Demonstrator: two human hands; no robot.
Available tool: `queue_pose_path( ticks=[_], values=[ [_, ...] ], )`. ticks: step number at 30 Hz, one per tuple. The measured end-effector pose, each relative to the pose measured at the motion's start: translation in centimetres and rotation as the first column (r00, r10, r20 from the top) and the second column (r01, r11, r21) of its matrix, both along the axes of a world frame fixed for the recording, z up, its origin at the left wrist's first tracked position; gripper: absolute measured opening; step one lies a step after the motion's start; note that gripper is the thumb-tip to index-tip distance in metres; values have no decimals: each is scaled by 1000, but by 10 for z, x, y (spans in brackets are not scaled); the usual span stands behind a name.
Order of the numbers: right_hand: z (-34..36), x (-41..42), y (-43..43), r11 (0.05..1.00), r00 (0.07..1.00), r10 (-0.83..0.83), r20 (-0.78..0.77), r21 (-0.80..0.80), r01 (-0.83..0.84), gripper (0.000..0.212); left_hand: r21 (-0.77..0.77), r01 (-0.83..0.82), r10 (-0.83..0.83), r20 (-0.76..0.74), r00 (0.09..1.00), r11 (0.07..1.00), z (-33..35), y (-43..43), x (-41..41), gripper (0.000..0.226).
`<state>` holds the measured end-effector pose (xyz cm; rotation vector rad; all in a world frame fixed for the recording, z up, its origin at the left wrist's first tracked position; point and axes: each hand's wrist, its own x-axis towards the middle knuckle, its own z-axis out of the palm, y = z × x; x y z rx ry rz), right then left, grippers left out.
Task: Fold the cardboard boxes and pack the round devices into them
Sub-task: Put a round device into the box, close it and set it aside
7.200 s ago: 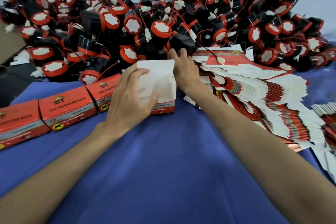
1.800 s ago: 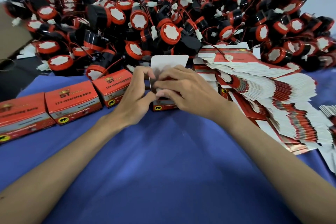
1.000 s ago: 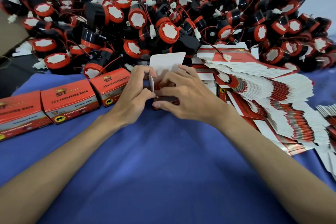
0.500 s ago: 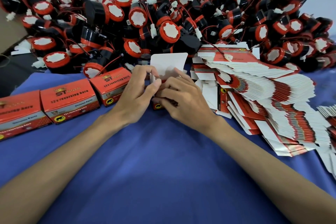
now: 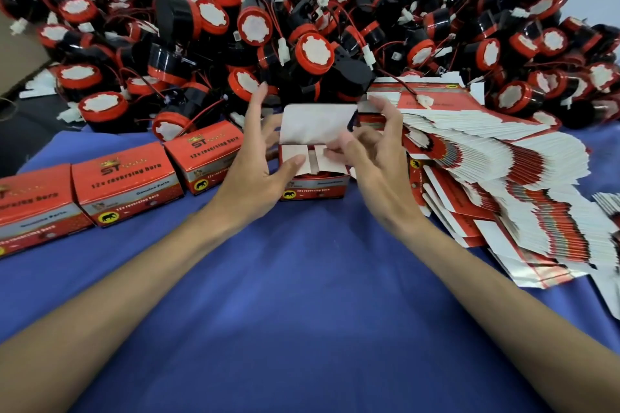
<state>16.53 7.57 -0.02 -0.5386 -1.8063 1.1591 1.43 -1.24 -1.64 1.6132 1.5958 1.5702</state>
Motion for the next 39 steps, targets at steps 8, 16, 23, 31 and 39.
queue_pose_path(
  ticks=[8,16,23,31,39],
  values=[
    [0,4,9,997,981,10,191,70,-24,23,41,-46,55,-256,965,998,1,0,-2,37],
    [0,9,11,976,961,25,275,202,-83,42,73,-52,76,-397,915,996,1,2,-12,40],
    [-10,3,0,795,940,-300,162,587,153,32,155,-26,91,-428,899,988,3,0,-18,34],
    [-13,21,9,827,952,-104,288,557,-78,32,130,63,17,-542,840,990,2,-4,-18,33],
    [-21,19,11,762,969,-198,146,645,58,30,41,96,-46,-649,759,995,3,-6,-23,42]
  ],
)
